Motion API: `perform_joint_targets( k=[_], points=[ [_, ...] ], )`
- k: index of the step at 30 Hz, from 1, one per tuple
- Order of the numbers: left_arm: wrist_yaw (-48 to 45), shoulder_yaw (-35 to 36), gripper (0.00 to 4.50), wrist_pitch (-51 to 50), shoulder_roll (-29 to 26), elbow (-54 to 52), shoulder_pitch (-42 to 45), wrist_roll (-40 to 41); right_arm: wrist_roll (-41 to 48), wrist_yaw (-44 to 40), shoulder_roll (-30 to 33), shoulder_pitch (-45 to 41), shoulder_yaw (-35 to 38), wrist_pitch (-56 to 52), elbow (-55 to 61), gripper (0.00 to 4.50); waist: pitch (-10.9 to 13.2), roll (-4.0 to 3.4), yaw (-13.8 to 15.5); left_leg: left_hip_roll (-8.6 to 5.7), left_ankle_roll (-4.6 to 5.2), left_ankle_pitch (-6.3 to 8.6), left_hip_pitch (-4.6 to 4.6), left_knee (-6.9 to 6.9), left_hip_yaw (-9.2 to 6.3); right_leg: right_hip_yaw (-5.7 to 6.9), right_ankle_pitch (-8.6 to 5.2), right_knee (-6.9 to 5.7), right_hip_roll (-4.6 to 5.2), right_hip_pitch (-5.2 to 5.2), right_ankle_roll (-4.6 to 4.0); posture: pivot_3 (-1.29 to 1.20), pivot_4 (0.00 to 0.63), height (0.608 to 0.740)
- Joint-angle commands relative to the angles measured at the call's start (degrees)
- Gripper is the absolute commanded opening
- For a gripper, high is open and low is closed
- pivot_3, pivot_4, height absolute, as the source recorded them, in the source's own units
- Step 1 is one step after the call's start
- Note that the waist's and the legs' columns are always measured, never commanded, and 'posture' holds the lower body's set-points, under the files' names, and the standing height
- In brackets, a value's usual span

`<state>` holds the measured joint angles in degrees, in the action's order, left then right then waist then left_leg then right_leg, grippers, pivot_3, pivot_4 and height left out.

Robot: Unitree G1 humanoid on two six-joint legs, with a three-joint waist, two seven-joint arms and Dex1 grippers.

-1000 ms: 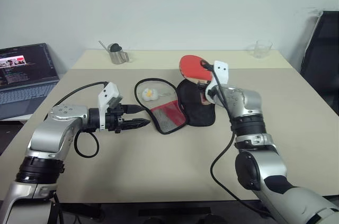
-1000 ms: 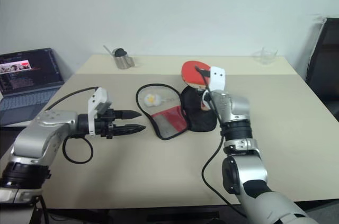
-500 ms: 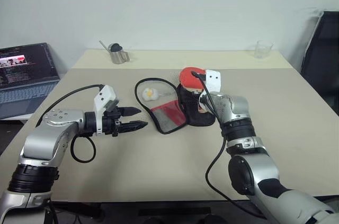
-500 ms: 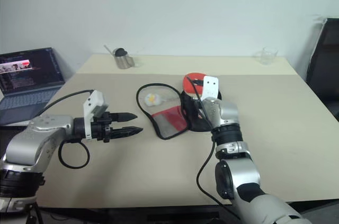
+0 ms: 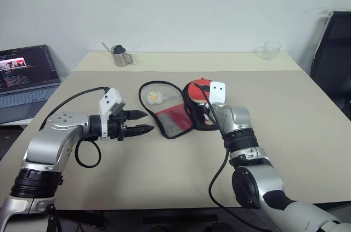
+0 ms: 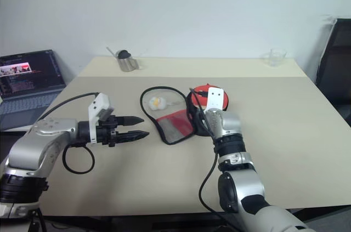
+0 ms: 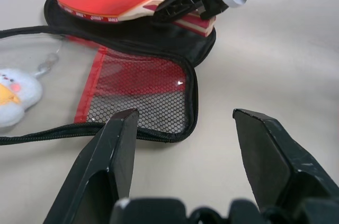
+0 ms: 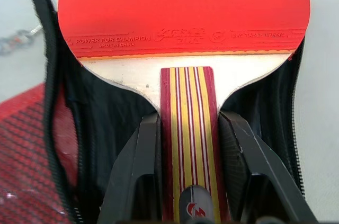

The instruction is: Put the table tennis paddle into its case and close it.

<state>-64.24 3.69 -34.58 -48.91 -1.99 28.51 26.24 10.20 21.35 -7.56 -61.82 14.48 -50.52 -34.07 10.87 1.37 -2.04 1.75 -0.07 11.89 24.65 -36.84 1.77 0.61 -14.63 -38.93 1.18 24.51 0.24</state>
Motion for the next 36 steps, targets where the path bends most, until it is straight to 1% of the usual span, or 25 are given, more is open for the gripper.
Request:
perform_joint_targets(
  k=[1, 13, 19, 22, 25, 27, 29, 35, 36],
  points=[
    [0.29, 0.5, 3.11, 0.24, -0.29, -1.23, 0.9, 0.16, 0.14, 0.24, -0.33, -2.22, 0.07, 2.78, 0.29, 1.1, 0.0, 0.0, 0.0, 0.0, 0.0, 0.0, 0.0, 0.0, 0.0, 0.0, 0.0, 0.0, -0.01, 0.0, 0.0, 0.0, 0.15, 0.74],
    [0.7, 0.15, 3.11, 0.22, -0.04, -1.43, 0.77, 0.02, 0.21, 0.65, -0.73, -4.3, 0.08, 7.72, -6.95, 1.1, 0.0, 0.0, -0.1, -0.01, 0.0, 0.0, 0.0, -0.01, 0.01, -0.01, 0.0, -0.01, -0.01, 0.0, 0.0, 0.0, 0.15, 0.74],
    [0.96, 0.16, 3.11, 0.19, -0.39, -1.48, 0.59, 0.04, 0.15, 0.45, -1.13, -3.89, -0.51, 8.79, -8.67, 1.1, 0.0, 0.0, -0.11, 0.0, 0.0, 0.0, 0.0, -0.02, 0.0, 0.0, 0.0, -0.02, -0.01, 0.0, 0.0, 0.0, 0.15, 0.74],
    [1.13, 0.09, 3.11, 0.07, -0.32, -1.64, 0.6, 0.1, 0.42, -1.66, -1.14, -3.53, -1.13, 9.06, -8.93, 1.1, 0.0, 0.01, -0.13, 0.0, 0.0, 0.0, 0.0, -0.02, 0.0, 0.0, 0.0, -0.02, -0.01, 0.0, 0.0, 0.0, 0.15, 0.74],
    [1.26, -0.04, 3.11, 0.11, -0.2, -1.57, 0.51, 0.0, 0.59, -3.44, -0.93, -4.09, -1.55, 6.92, -10.5, 1.1, -0.01, 0.01, -0.34, 0.01, 0.0, 0.0, -0.01, -0.02, 0.0, 0.0, 0.01, -0.03, -0.01, 0.0, 0.0, 0.0, 0.15, 0.74],
    [1.36, -0.18, 3.11, 0.17, -0.12, -1.48, 0.51, -0.14, 0.49, -4.47, -1.0, -3.76, -1.97, 7.62, -10.21, 1.82, -0.01, 0.02, -0.56, 0.02, 0.0, 0.0, -0.01, -0.02, 0.0, 0.0, 0.01, -0.03, -0.01, 0.0, -0.01, 0.0, 0.15, 0.74],
    [1.34, -0.19, 3.11, 0.13, -0.11, -1.51, 0.51, -0.11, 0.5, -4.97, -1.06, -3.65, -2.0, 7.69, -10.06, 2.35, -0.01, 0.02, -0.77, 0.03, 0.0, 0.0, -0.01, -0.01, -0.01, 0.0, 0.01, -0.03, -0.01, 0.0, -0.01, 0.0, 0.15, 0.74],
    [1.58, -0.67, 3.11, 0.49, 0.16, -0.76, 0.87, -0.65, 0.49, -6.24, -0.7, -3.34, -2.45, 7.64, -9.3, 4.39, -0.02, 0.03, -0.79, 0.01, 0.0, 0.0, -0.01, -0.03, -0.01, 0.0, 0.01, -0.03, -0.01, -0.01, -0.01, 0.0, 0.15, 0.74],
    [1.78, -0.83, 3.11, 0.65, 0.29, -0.44, 1.02, -0.94, 0.57, -6.51, -0.58, -3.31, -2.53, 7.49, -8.92, 4.45, -0.02, 0.03, -0.79, 0.01, 0.0, 0.0, -0.01, -0.03, -0.01, 0.0, 0.01, -0.03, -0.01, -0.01, -0.01, 0.0, 0.15, 0.74]
  ],
)
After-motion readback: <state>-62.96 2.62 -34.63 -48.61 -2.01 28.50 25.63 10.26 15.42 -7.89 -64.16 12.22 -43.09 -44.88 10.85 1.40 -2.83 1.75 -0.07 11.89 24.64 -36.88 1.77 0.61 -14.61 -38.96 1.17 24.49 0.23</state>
